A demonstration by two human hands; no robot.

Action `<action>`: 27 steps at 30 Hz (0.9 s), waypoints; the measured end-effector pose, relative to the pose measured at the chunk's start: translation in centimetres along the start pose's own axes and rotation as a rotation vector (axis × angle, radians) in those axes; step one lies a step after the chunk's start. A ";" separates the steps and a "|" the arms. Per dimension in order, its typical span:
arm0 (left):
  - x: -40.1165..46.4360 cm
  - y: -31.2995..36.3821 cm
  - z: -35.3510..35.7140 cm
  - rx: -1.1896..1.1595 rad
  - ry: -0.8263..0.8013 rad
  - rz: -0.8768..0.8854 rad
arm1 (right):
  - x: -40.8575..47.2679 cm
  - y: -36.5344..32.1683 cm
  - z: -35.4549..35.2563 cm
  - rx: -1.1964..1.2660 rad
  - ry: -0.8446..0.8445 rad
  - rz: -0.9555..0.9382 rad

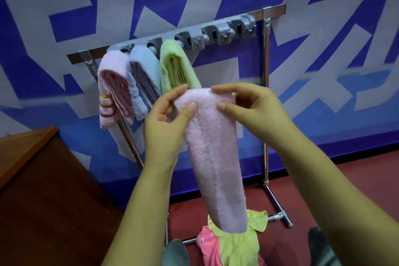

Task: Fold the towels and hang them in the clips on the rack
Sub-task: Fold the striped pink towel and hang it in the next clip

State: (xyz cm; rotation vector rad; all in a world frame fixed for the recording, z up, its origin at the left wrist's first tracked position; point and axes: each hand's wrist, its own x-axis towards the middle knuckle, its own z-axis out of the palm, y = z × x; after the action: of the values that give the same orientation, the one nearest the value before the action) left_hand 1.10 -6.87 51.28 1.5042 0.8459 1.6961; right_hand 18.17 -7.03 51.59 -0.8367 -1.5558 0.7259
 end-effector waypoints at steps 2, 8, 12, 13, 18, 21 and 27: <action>0.1 0.0 0.1 0.030 0.013 0.043 | 0.0 -0.1 0.1 -0.030 0.035 -0.024; 0.6 0.2 0.9 0.008 -0.037 0.126 | -0.3 0.1 -0.3 -0.020 0.080 -0.076; 1.6 0.7 1.3 0.013 -0.075 0.172 | -0.6 0.5 -0.6 -0.067 0.102 -0.159; 1.9 1.0 1.5 0.019 -0.088 0.186 | -0.6 0.6 -0.7 -0.059 0.088 -0.158; 3.2 2.2 2.2 0.010 -0.140 0.233 | -0.6 0.1 -1.4 0.222 -0.110 -0.087; 3.6 2.6 2.7 0.001 -0.165 0.244 | -0.4 -0.2 -1.5 0.226 -0.113 -0.061; 4.1 2.9 3.3 -0.026 -0.167 0.206 | 0.3 -1.0 -1.5 0.129 -0.049 -0.088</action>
State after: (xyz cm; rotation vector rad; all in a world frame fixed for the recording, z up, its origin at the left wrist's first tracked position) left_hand 3.86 -4.96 56.26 1.7367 0.5962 1.6897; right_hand 19.57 -7.32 52.75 -0.6553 -1.5620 0.7784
